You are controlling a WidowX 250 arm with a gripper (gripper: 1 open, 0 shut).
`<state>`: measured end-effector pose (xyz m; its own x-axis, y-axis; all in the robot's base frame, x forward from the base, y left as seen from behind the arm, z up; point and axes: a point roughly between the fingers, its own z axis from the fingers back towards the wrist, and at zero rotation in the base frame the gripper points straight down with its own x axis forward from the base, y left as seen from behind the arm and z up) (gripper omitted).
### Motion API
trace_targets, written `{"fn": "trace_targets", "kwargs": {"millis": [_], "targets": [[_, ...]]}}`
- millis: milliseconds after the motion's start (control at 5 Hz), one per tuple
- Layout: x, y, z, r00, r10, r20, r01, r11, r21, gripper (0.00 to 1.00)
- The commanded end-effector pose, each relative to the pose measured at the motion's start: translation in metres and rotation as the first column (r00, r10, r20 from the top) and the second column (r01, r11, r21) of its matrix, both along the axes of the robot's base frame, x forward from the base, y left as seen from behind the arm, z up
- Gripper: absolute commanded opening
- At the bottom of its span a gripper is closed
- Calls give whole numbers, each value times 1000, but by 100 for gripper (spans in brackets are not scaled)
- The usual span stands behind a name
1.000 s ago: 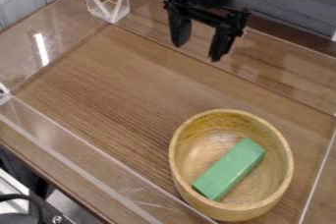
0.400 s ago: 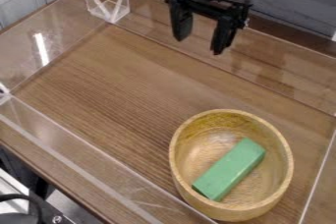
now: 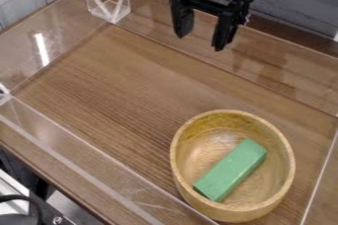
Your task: Remove the green block from inside the brown bowl and put it on the table
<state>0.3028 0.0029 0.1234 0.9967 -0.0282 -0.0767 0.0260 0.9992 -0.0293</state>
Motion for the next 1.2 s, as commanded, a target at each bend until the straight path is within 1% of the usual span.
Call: {"fn": "trace_targets", "kwargs": {"millis": [0, 200, 1000], "targets": [[9, 4, 19, 997, -5, 81, 5, 1000, 0, 100], [10, 4, 20, 996, -9, 88, 9, 1000, -1, 100], [6, 1, 22, 995, -13, 100, 14, 1000, -6, 100]]}}
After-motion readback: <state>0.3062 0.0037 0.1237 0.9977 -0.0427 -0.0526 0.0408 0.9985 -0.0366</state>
